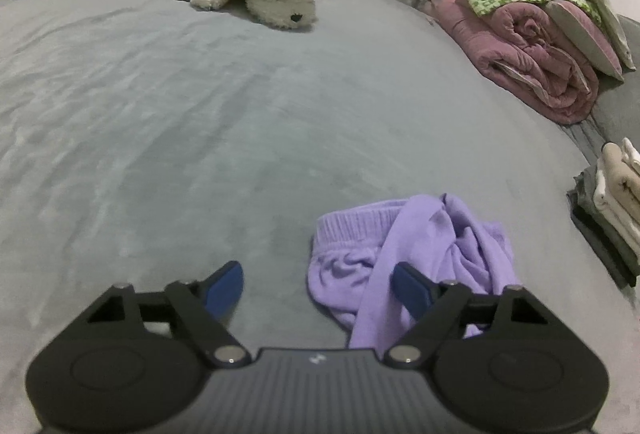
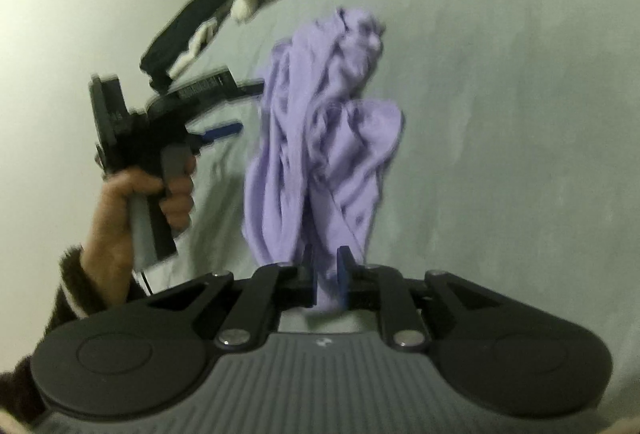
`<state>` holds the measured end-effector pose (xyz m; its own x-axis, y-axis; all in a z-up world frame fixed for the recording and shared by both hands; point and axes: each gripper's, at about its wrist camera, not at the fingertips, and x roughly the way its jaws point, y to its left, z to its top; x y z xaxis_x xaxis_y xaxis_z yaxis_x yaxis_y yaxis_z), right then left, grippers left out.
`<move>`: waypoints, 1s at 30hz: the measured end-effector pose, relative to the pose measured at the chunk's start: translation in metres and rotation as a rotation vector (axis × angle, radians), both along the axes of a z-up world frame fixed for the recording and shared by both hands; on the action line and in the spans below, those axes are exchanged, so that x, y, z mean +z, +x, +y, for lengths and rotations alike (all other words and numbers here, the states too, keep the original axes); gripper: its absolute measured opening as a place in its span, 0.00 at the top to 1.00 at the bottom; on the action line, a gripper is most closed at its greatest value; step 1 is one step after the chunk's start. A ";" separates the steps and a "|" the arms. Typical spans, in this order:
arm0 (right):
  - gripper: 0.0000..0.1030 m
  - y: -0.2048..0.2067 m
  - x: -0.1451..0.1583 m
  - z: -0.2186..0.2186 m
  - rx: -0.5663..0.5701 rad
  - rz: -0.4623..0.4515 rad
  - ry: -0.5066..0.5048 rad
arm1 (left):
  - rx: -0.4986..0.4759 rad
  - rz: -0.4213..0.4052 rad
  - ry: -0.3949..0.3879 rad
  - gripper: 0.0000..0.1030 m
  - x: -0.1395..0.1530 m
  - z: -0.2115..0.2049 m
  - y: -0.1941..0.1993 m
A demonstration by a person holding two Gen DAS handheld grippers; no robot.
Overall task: Fold clothes
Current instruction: 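Lift the lavender garment with the right gripper while the left gripper grasps its waistband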
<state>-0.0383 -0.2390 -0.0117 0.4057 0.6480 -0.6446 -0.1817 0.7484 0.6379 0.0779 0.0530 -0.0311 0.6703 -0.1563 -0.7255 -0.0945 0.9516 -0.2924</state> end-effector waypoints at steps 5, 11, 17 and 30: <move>0.52 0.010 0.016 0.010 -0.056 -0.077 0.000 | -0.045 0.013 -0.004 0.48 0.001 -0.003 -0.006; 0.52 0.023 0.026 0.026 -0.086 -0.111 0.009 | -0.128 0.057 -0.088 0.94 -0.004 0.000 -0.025; 0.52 0.040 0.024 0.046 -0.111 -0.124 0.002 | -0.214 0.064 -0.099 0.99 -0.009 0.000 -0.047; 0.52 0.070 0.012 0.091 -0.113 -0.129 -0.039 | -0.374 0.055 -0.115 1.00 -0.004 0.010 -0.096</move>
<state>0.0319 -0.1479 -0.0001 0.5555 0.5689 -0.6065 -0.1734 0.7926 0.5846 -0.0181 0.0633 -0.0349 0.5120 -0.4650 -0.7223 0.2342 0.8845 -0.4034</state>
